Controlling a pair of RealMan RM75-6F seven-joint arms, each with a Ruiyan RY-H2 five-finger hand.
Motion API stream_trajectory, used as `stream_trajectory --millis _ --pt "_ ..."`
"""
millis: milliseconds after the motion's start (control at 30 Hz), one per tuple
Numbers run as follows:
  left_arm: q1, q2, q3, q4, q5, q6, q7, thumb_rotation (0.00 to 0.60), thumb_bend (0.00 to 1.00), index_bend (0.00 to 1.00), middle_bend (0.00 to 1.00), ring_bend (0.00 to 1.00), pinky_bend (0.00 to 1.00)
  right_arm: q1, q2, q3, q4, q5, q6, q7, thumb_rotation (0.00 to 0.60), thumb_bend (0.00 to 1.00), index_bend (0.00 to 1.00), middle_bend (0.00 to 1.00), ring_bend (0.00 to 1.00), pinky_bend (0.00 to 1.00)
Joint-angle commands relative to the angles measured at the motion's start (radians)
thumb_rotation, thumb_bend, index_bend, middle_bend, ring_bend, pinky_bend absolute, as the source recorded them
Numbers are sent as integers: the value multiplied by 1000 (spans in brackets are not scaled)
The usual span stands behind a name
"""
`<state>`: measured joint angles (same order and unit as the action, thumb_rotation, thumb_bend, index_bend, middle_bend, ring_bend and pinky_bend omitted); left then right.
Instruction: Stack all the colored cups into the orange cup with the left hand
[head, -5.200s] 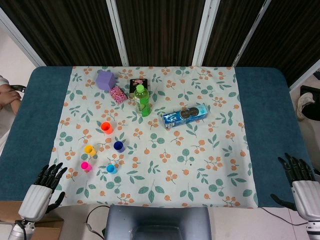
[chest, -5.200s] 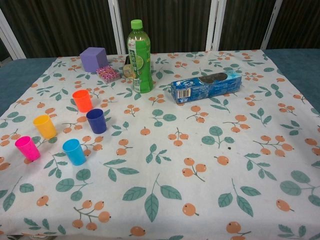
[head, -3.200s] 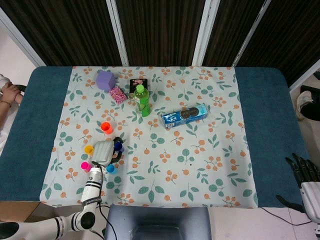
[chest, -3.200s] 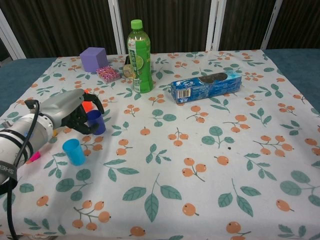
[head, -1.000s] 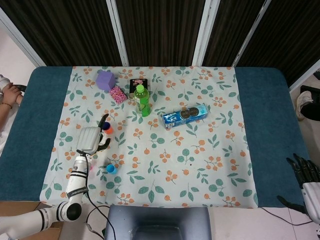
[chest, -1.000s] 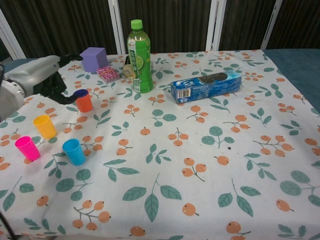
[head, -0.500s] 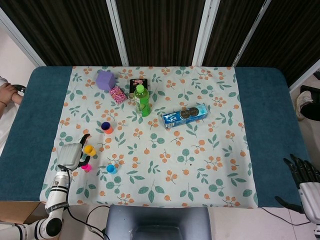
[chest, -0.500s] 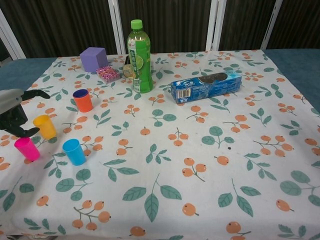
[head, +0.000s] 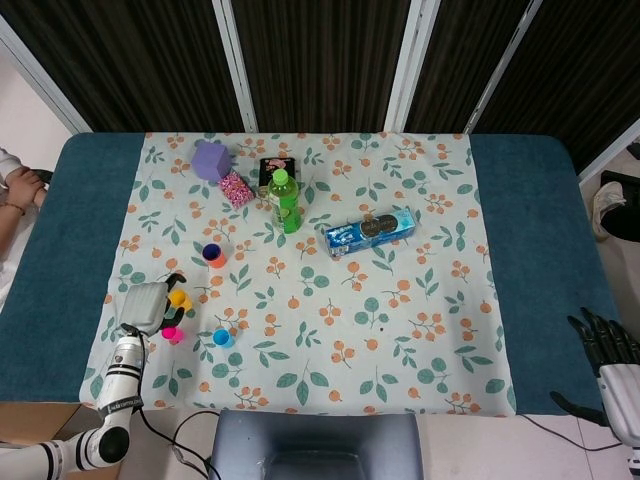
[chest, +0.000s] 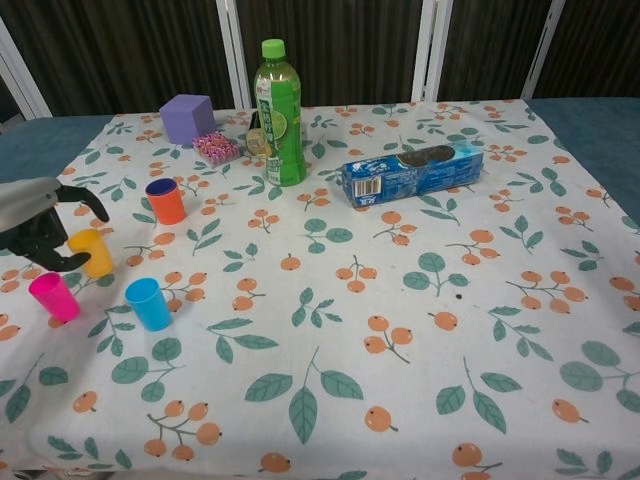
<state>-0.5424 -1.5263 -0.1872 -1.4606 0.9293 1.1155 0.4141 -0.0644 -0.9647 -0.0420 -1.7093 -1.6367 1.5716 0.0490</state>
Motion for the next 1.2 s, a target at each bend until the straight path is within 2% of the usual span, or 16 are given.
stream_trajectory --millis 33,133,400,500,733,900,1200 --pt "-5 -5 -3 9 -7 -7 2 600 352 359 1000 1000 1000 0 0 0 0 0 1 1 600 196 0 0 0 0" --pt "-7 -7 -4 16 -14 -17 -2 600 351 433 1000 1000 1000 0 1 1 0 2 1 2 600 196 0 0 0 0" --pt "-9 -12 -10 29 -7 -19 -22 600 347 527 1000 1000 1000 0 0 1 0 2 0 0 600 196 0 0 0 0" --pt "-15 -8 -29 31 4 -3 -31 600 351 558 1000 1000 1000 0 0 1 -1 2 0 -1 600 196 0 0 0 0" --pt "-80 -7 -139 18 14 46 -23 600 356 566 1000 1000 1000 2 -2 2 -2 7 -6 -9 600 196 0 0 0 0" --pt "-148 -51 -189 63 -25 46 35 600 357 566 1000 1000 1000 2 0 4 -3 10 -4 -5 600 196 0 0 0 0" --pt "-194 -125 -185 182 -72 15 58 600 359 566 1000 1000 1000 2 8 7 -2 18 -4 8 600 196 0 0 0 0"
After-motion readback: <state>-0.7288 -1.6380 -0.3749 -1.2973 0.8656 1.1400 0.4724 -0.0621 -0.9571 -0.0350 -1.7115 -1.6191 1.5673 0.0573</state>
